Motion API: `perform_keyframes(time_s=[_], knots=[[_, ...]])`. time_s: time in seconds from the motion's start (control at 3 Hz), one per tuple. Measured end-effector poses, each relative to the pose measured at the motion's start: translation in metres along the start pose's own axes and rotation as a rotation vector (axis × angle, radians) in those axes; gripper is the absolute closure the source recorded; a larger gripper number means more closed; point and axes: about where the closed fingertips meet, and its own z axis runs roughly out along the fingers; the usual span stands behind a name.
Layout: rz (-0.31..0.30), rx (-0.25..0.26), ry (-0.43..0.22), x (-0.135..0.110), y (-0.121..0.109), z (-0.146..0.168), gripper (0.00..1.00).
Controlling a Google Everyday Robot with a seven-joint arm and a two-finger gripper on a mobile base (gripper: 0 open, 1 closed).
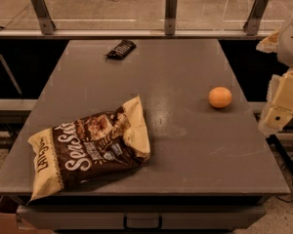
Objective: Move brown chip bag near rxbar chocolate
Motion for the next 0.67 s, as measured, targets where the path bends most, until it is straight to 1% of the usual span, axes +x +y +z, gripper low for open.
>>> perform_keyframes(time_s=[0.33,0.67], knots=[[0.0,0.0,0.0,0.0,0.0,0.0,0.0],[-0.036,-0.01,-0.019,-0.009,-0.003,0.0076,0.0]])
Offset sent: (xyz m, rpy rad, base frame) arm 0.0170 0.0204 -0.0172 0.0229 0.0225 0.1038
